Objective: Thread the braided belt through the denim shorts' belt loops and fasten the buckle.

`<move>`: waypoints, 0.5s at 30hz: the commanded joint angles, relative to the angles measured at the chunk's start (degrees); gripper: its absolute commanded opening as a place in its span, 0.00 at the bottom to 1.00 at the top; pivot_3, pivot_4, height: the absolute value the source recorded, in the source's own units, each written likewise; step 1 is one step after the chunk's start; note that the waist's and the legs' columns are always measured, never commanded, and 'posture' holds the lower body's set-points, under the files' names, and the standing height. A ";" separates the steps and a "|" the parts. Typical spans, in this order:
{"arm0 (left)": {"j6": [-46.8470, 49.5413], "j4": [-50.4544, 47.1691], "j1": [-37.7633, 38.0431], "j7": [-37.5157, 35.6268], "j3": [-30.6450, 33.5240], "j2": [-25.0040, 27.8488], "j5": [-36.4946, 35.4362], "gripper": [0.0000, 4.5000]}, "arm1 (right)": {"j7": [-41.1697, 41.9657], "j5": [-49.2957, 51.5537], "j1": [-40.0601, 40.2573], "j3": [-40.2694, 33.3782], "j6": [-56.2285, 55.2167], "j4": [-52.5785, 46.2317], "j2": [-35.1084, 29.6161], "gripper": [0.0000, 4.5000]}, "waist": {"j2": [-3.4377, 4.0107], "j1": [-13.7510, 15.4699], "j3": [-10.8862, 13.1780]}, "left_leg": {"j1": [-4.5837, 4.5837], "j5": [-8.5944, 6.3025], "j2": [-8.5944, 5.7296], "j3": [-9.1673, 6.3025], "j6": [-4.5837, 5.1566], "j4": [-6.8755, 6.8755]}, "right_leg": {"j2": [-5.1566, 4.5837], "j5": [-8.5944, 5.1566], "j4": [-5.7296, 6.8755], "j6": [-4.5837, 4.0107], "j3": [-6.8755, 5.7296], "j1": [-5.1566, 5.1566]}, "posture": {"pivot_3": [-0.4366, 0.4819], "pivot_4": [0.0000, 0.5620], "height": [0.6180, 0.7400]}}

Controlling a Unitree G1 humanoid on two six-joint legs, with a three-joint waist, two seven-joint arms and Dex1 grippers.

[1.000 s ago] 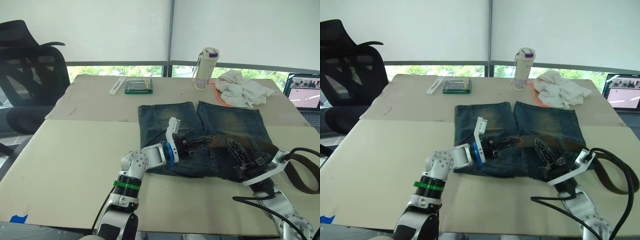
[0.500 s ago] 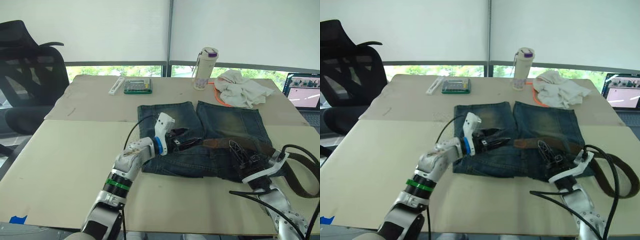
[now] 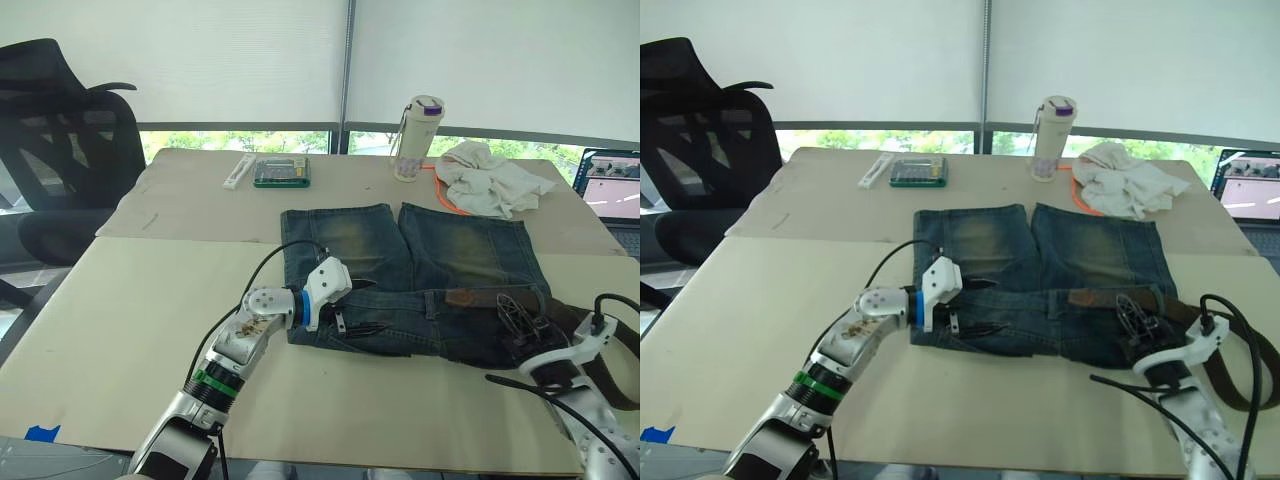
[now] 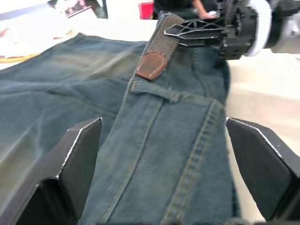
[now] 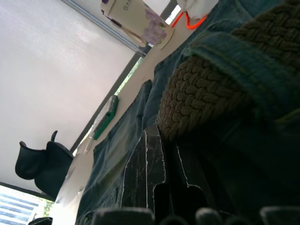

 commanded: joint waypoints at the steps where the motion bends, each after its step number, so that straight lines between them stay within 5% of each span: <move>1: 0.34 -2.48 -0.38 -0.82 0.78 -0.22 -0.89 0.99 | 1.85 2.09 0.75 -1.19 2.44 -0.83 -1.39 0.00 | 0.00 -0.20 0.00 | 0.00 0.00 0.00 0.00 0.00 0.00 | 0.00 0.00 0.00 0.00 0.00 0.00 | 0.48 0.27 1.00; 15: 2.32 -1.79 -0.87 0.20 3.02 -1.32 -0.97 0.99 | -0.38 -0.40 -3.59 6.31 4.57 -1.76 5.70 0.00 | -0.01 -0.96 0.00 | 0.07 0.00 0.07 0.00 0.00 0.00 | 0.11 0.00 0.06 0.00 0.02 0.00 | 0.48 0.27 1.00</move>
